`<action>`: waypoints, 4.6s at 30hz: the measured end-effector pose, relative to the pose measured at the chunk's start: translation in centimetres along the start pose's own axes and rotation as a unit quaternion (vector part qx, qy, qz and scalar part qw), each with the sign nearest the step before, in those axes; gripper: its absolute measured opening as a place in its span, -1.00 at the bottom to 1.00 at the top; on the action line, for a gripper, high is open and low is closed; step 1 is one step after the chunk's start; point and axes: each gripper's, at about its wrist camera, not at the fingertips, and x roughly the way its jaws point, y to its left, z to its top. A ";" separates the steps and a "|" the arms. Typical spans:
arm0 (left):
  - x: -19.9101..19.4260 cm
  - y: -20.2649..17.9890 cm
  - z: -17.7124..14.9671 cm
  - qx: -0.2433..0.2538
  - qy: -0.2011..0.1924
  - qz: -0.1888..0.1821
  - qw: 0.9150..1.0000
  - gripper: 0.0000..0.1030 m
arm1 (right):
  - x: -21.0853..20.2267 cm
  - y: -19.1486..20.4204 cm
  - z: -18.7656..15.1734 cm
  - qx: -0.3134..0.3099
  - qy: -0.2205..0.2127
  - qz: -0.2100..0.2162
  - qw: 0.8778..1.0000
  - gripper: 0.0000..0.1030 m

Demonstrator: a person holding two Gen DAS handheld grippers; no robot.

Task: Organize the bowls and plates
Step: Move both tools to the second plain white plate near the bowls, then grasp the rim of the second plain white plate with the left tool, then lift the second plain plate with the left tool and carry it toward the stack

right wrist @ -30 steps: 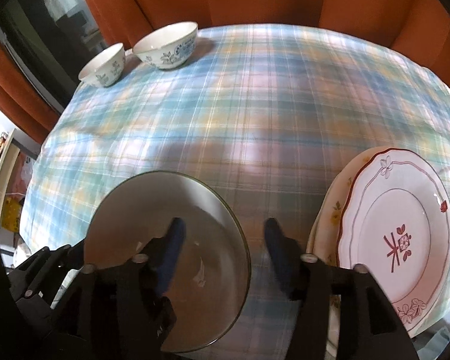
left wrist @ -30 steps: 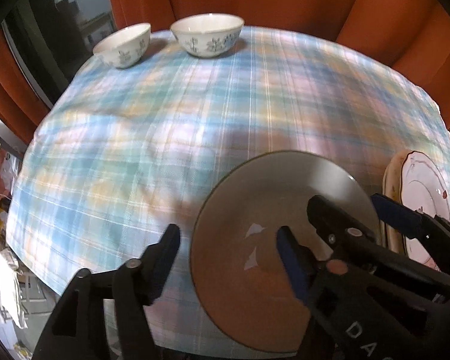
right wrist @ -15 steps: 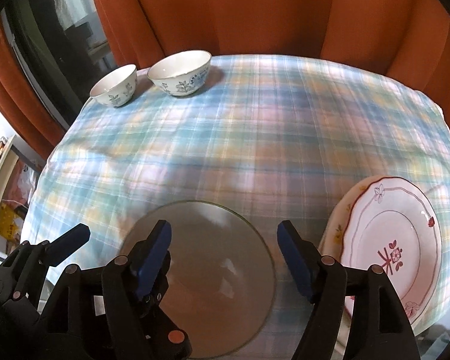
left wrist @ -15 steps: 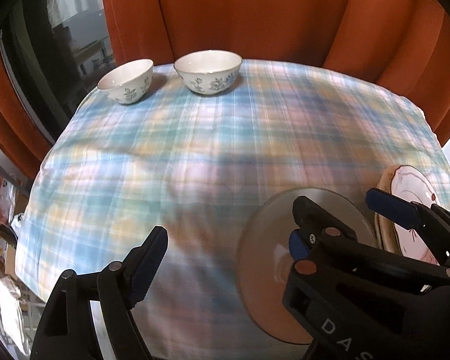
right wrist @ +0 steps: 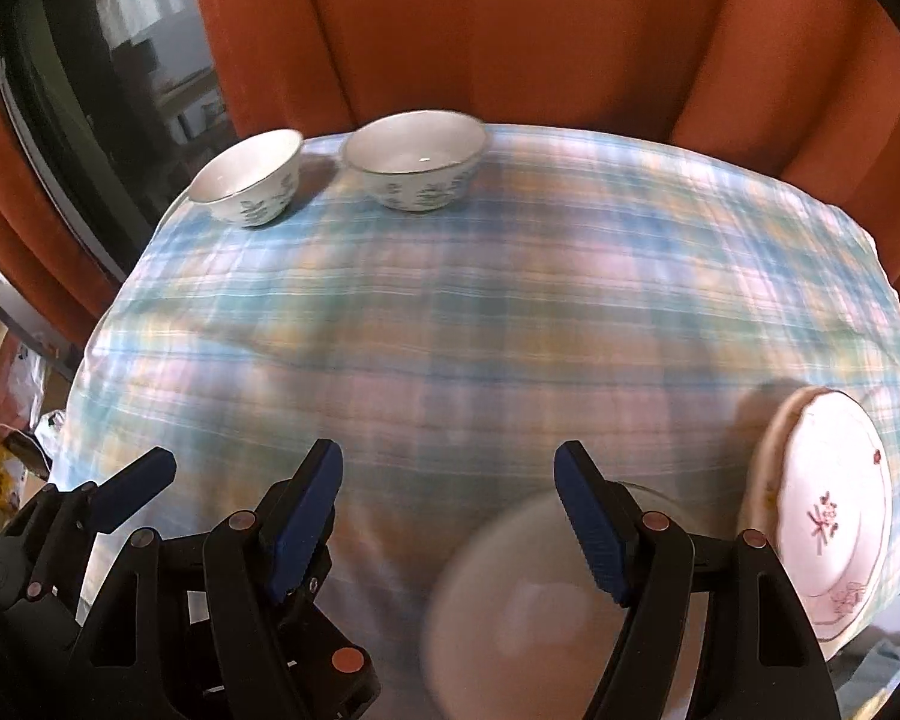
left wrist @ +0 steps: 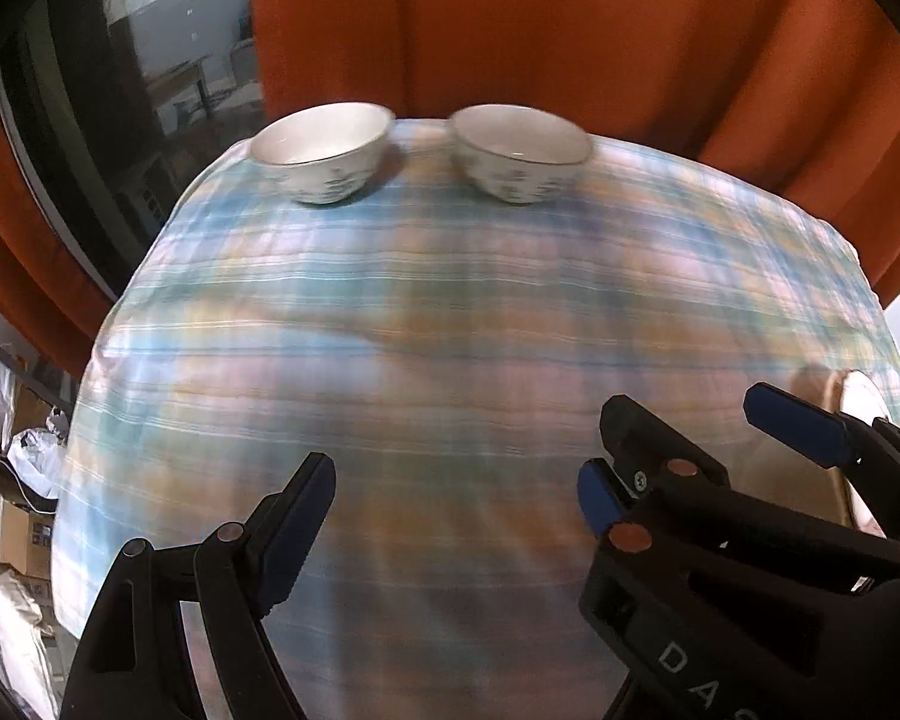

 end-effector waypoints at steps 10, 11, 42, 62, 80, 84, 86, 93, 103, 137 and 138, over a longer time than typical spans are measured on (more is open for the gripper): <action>2.5 8.3 3.8 0.007 0.005 -0.021 1.000 0.64 | 3.3 8.3 3.8 0.016 0.008 -0.018 1.000 0.48; 2.8 9.0 4.5 0.009 0.006 -0.022 1.000 0.65 | 3.6 8.9 4.2 0.021 0.008 -0.018 1.000 0.48; 12.4 16.2 21.9 0.017 -0.031 0.022 0.999 0.33 | 14.8 14.4 23.0 0.077 -0.040 -0.036 0.996 0.35; 15.9 14.5 22.6 0.023 0.001 -0.008 1.000 -0.50 | 18.4 12.4 23.4 0.069 -0.013 -0.038 0.997 -0.52; 12.2 13.6 20.5 0.015 -0.004 -0.010 1.000 -0.50 | 14.9 11.4 21.6 0.055 -0.008 -0.014 0.998 -0.50; 10.6 13.4 19.4 0.017 -0.008 -0.009 1.000 -0.50 | 13.2 11.4 20.6 0.057 -0.012 -0.014 0.998 -0.51; 9.6 13.3 18.8 0.017 -0.011 -0.009 1.000 -0.51 | 12.4 11.3 20.0 0.058 -0.013 -0.012 0.998 -0.51; 5.6 12.7 16.8 0.023 -0.028 -0.005 0.999 -0.51 | 8.6 11.2 17.9 0.071 -0.028 -0.007 0.997 -0.51; 0.8 11.0 14.1 0.036 -0.051 -0.004 0.998 -0.50 | 2.9 10.1 14.6 0.083 -0.051 -0.004 0.995 -0.51; -5.7 -3.8 5.0 0.018 -0.059 0.029 0.998 -0.49 | -5.1 -3.7 5.2 0.047 -0.065 0.033 0.996 -0.50; -5.8 -4.4 4.7 0.018 -0.059 0.029 0.998 -0.49 | -5.3 -4.4 4.8 0.047 -0.066 0.033 0.996 -0.50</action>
